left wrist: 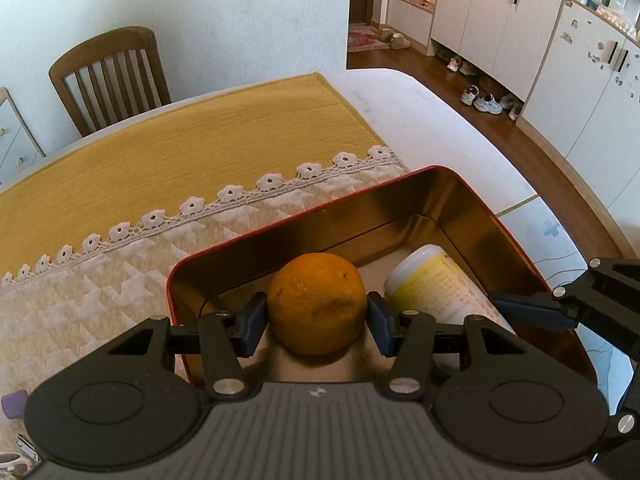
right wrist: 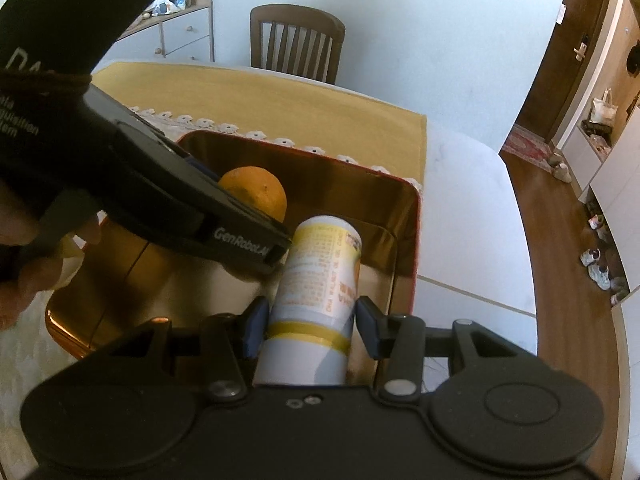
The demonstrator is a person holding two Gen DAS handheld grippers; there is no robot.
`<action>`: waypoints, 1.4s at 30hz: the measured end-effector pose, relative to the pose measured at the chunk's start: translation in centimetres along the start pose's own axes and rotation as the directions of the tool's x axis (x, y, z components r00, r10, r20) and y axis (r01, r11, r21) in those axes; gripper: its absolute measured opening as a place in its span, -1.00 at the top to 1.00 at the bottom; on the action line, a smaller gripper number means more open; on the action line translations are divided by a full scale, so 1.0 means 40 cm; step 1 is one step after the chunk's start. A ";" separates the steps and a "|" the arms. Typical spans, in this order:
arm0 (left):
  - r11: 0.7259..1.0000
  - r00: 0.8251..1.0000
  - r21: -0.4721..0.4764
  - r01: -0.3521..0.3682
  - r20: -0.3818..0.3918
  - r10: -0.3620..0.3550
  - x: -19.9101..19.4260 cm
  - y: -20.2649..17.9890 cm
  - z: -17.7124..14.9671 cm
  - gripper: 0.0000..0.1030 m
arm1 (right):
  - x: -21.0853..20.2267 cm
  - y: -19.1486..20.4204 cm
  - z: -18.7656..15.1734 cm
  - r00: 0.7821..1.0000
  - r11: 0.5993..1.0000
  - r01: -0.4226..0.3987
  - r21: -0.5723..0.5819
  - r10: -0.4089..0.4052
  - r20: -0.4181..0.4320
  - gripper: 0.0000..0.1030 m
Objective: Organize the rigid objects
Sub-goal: 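Carry the orange and bottle into the red box with both tools, then open both tools to release the orange and bottle, then withdraw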
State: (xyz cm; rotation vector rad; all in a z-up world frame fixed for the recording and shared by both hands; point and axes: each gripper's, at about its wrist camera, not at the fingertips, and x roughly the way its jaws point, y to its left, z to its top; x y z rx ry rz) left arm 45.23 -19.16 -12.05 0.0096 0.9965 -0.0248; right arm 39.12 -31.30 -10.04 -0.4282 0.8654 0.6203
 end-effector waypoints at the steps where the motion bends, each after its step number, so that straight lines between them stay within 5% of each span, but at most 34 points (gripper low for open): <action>1: 1.000 1.000 -0.001 -0.001 -0.001 0.001 0.001 0.000 0.002 -0.03 | 0.001 0.002 -0.001 1.000 1.000 -0.001 0.001 0.001 -0.001 0.10; 18: 1.000 0.998 0.013 -0.025 0.065 0.024 -0.085 -0.009 -0.019 -0.10 | -0.062 -0.034 -0.002 0.998 0.997 -0.014 0.082 0.009 0.055 -0.10; 42: 1.000 0.959 -0.026 0.014 0.283 -0.006 -0.418 0.061 -0.171 -0.33 | -0.263 0.044 0.002 0.981 0.985 -0.046 0.163 0.013 0.193 -0.49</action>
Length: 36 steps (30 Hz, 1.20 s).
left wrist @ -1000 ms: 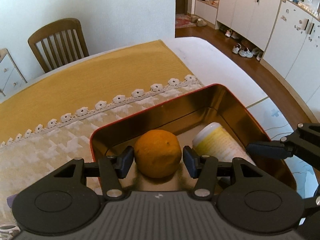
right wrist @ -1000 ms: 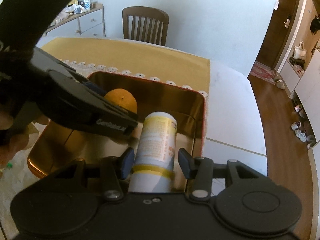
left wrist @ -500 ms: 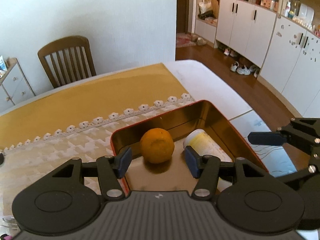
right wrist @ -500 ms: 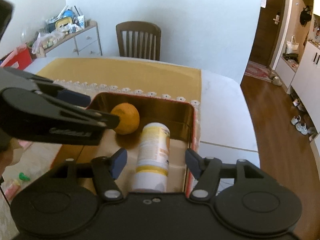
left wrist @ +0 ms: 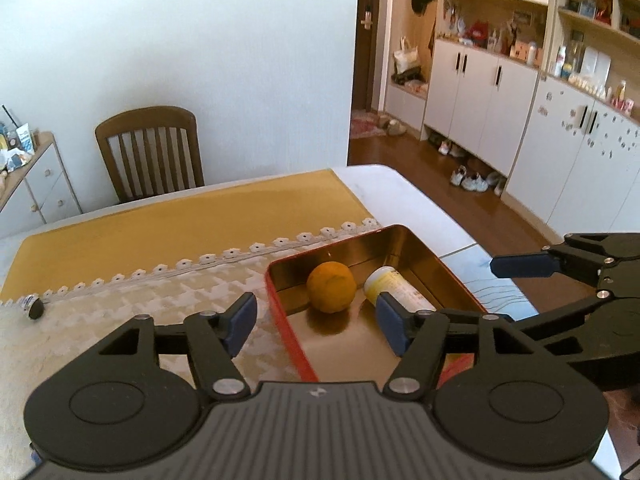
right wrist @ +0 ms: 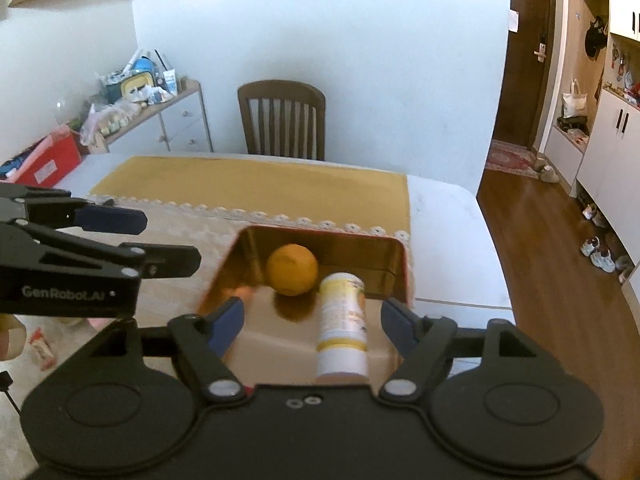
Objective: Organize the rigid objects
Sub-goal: 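Open both tools to release the orange and bottle, then withdraw, then grasp the red snack packet with the left tool while the right tool grasps the pink tube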
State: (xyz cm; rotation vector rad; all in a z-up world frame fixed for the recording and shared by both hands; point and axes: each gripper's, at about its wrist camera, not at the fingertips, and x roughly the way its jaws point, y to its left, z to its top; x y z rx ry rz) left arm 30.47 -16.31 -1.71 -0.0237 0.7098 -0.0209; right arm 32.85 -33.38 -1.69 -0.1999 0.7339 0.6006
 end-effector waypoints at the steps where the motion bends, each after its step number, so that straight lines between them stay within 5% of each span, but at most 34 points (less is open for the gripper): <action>1: 1.000 1.000 -0.004 0.006 0.010 -0.006 -0.016 0.009 -0.005 -0.34 | -0.008 0.013 0.000 1.000 1.000 -0.003 0.001 0.003 0.005 -0.50; 20: 0.998 0.992 -0.011 0.059 0.110 -0.058 -0.261 0.268 -0.136 -0.66 | -0.098 0.328 -0.030 0.999 0.999 -0.012 0.043 0.010 0.045 -0.84; 23: 0.999 0.992 -0.003 0.053 0.113 -0.053 -0.276 0.310 -0.167 -0.66 | -0.094 0.366 -0.041 0.998 0.997 -0.037 0.065 0.033 0.050 -1.00; 36: 0.998 0.998 -0.049 0.026 0.060 -0.023 -0.274 0.484 -0.326 -0.67 | -0.006 0.495 -0.118 0.998 0.993 -0.004 0.119 0.011 -0.058 -1.00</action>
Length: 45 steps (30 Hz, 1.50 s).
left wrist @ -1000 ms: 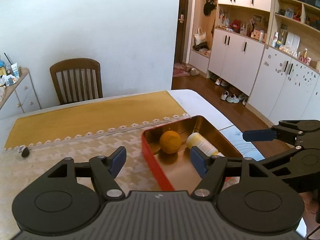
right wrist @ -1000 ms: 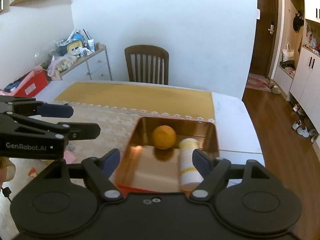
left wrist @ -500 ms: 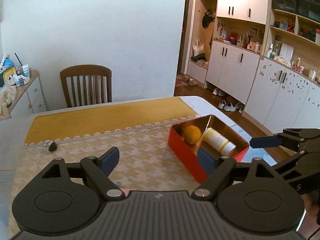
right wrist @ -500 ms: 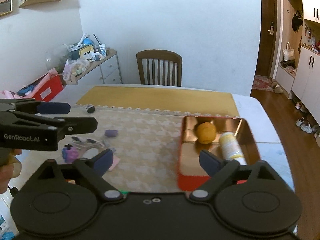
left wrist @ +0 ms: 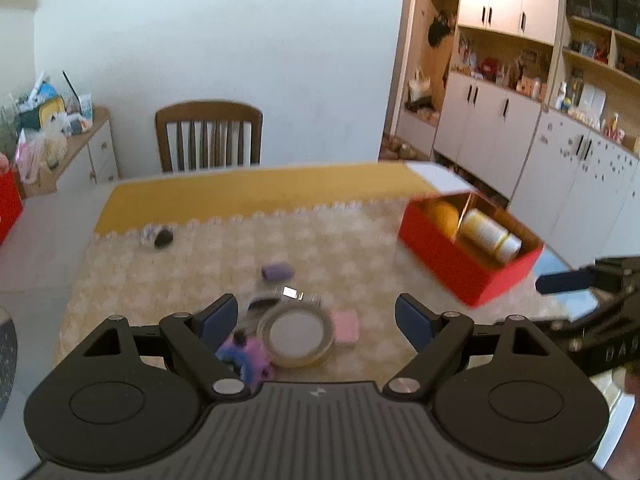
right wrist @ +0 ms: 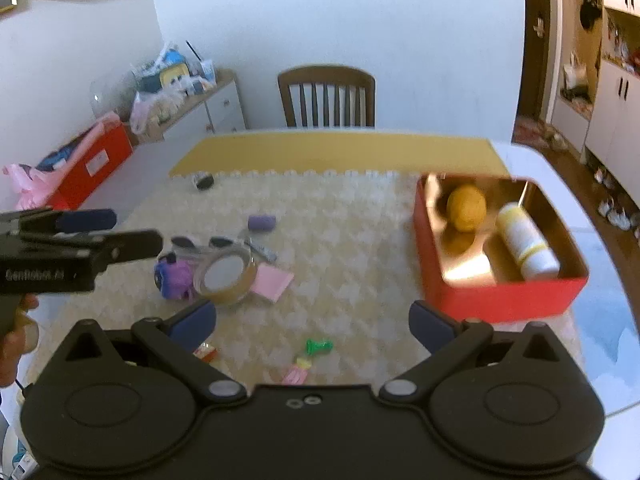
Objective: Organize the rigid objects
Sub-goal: 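Grasp the red snack packet with the left tool while the right tool grasps the pink tube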
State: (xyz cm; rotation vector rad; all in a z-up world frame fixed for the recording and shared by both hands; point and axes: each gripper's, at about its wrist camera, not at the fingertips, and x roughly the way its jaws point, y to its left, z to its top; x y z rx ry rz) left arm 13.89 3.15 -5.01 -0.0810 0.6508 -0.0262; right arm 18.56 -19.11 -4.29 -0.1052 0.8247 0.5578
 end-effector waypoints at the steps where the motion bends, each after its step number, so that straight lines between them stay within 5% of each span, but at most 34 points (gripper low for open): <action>1: 1.000 1.000 0.002 0.002 -0.010 -0.002 0.002 0.005 -0.012 -0.67 | 0.007 0.003 -0.006 1.000 1.000 0.003 0.009 -0.003 -0.009 -1.00; 12: 0.999 0.990 0.041 -0.003 -0.138 0.008 0.090 0.035 -0.149 -0.67 | 0.119 0.041 -0.074 0.991 0.999 0.046 0.022 -0.043 -0.123 -0.88; 25: 0.999 0.982 0.042 0.031 -0.187 -0.023 0.144 0.036 -0.195 -0.65 | 0.188 0.066 -0.109 0.977 0.998 0.059 -0.022 -0.063 -0.202 -0.29; 32: 0.998 0.977 0.030 0.046 -0.208 -0.039 0.162 0.034 -0.192 -0.40 | 0.200 0.075 -0.112 0.974 0.997 0.060 -0.040 -0.068 -0.217 -0.06; 38: 0.998 0.978 0.053 0.041 -0.209 -0.029 0.166 0.021 -0.185 0.04 | 0.205 0.081 -0.116 0.973 0.996 0.071 -0.060 -0.082 -0.215 0.05; 45: 0.997 0.976 0.067 0.045 -0.215 -0.029 0.162 0.006 -0.184 0.37 | 0.198 0.086 -0.122 0.974 0.993 0.085 -0.080 -0.099 -0.202 0.50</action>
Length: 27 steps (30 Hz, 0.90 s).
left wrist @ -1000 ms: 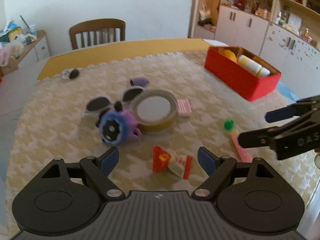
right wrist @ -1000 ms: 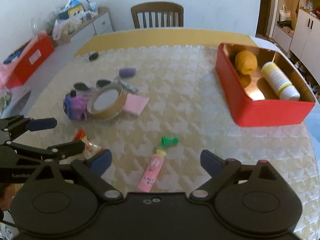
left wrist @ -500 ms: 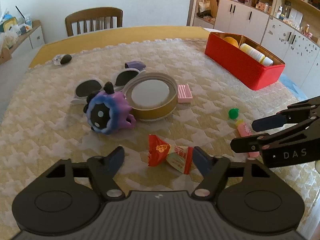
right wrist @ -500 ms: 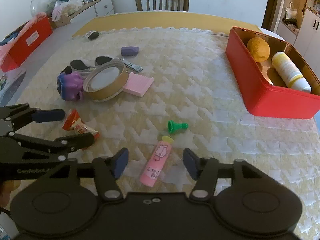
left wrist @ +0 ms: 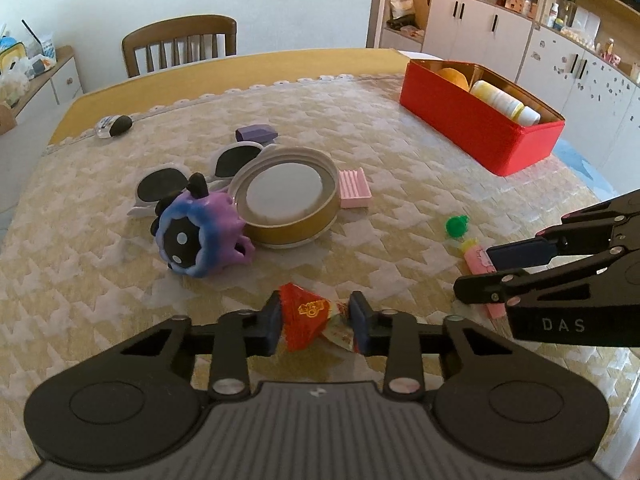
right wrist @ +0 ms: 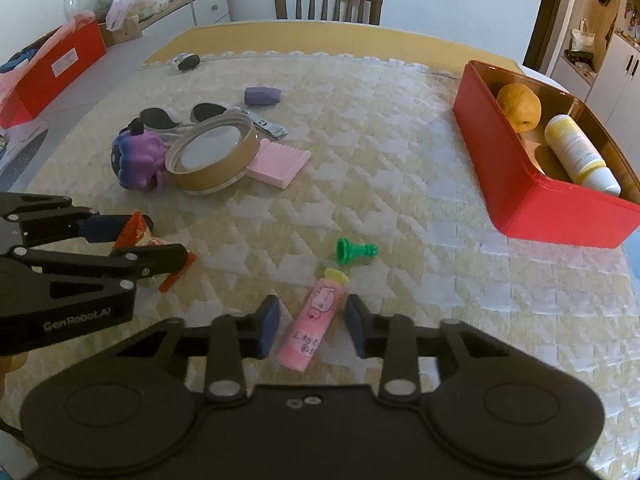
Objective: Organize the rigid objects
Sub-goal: 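Grasp the red snack packet with the left tool while the right tool grasps the pink tube, then carry the snack packet and pink tube into the red box with both tools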
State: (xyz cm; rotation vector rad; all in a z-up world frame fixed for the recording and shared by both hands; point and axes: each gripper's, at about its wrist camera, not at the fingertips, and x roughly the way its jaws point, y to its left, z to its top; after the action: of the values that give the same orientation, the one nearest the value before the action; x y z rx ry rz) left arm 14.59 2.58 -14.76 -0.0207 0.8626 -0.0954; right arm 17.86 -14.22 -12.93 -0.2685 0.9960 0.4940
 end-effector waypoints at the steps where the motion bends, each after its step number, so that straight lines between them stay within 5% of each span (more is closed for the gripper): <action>1: 1.000 1.000 0.001 0.001 0.000 -0.001 -0.001 -0.001 -0.001 0.40 | -0.001 0.000 -0.002 1.000 1.000 0.001 -0.002 -0.001 0.001 0.57; 4: 1.000 1.000 0.004 0.007 -0.002 -0.007 -0.002 -0.007 -0.001 0.50 | -0.005 -0.002 -0.004 1.000 1.000 0.000 0.000 0.000 0.003 0.72; 27: 0.996 0.996 -0.031 0.083 0.048 -0.082 -0.070 -0.044 0.078 0.56 | -0.147 -0.081 0.031 0.994 0.998 0.007 0.062 -0.014 0.110 0.72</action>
State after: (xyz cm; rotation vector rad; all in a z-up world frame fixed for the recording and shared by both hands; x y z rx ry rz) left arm 15.00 1.04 -10.52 -0.0888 0.8163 -0.1575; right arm 17.79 -18.06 -7.27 -0.1891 0.9002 0.4631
